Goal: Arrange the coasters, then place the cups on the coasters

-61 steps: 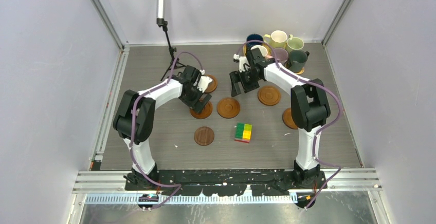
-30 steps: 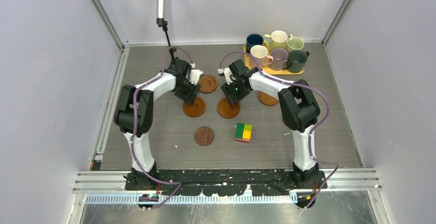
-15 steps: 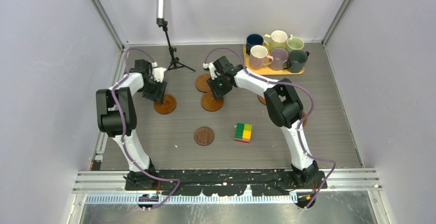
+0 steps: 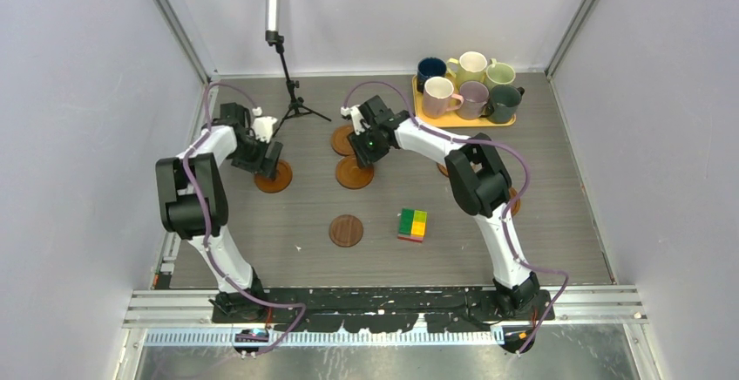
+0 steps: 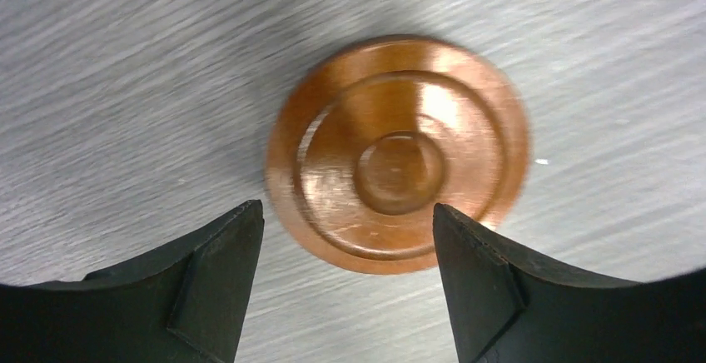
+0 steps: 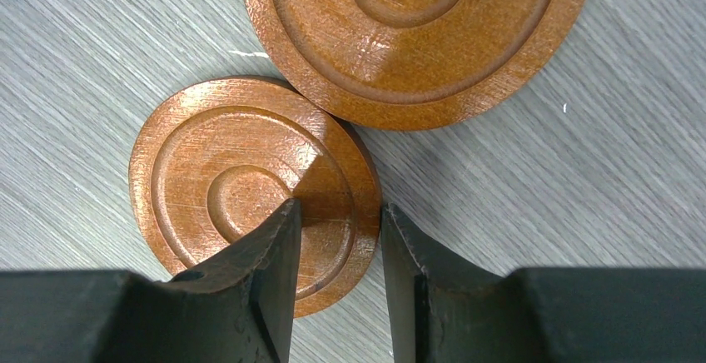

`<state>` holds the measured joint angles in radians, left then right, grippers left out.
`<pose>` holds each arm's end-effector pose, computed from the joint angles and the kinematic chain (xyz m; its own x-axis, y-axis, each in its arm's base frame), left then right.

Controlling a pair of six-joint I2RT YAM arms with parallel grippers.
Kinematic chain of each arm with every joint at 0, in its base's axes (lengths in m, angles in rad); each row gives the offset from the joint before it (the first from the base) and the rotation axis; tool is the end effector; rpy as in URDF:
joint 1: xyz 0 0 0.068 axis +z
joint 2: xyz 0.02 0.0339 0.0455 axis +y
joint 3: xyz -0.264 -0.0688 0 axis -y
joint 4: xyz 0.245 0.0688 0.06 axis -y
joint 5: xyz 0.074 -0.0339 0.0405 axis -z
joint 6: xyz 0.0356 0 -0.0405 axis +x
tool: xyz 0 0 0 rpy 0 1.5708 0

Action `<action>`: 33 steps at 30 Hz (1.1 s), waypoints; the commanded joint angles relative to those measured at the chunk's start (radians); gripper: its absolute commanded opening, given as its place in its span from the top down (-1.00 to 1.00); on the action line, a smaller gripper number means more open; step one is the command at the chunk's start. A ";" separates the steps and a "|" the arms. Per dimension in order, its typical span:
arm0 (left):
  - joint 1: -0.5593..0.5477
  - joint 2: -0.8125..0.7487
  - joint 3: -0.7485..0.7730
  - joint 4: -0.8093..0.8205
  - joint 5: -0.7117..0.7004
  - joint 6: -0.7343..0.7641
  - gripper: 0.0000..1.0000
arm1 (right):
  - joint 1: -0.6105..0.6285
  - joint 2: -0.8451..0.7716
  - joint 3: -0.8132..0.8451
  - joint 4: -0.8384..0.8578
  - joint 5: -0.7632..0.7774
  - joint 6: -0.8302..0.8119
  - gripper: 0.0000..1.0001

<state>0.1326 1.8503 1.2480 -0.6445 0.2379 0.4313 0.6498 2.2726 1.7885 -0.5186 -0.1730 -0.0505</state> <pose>0.3612 0.0397 0.1749 -0.8762 0.2930 -0.3826 0.3437 0.9365 -0.0699 0.3895 0.3037 0.1623 -0.6365 -0.5461 -0.5447 -0.7028 0.7016 0.1178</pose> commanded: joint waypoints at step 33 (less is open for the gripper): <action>-0.463 0.403 0.572 0.111 -0.141 -0.329 -0.47 | -0.184 -0.083 -0.222 -0.083 0.047 0.024 0.26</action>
<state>-0.3195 2.2253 1.7481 -0.4839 0.1108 0.1024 0.4721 2.1380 1.5784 -0.4881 -0.1986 -0.0257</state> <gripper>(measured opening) 0.753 0.417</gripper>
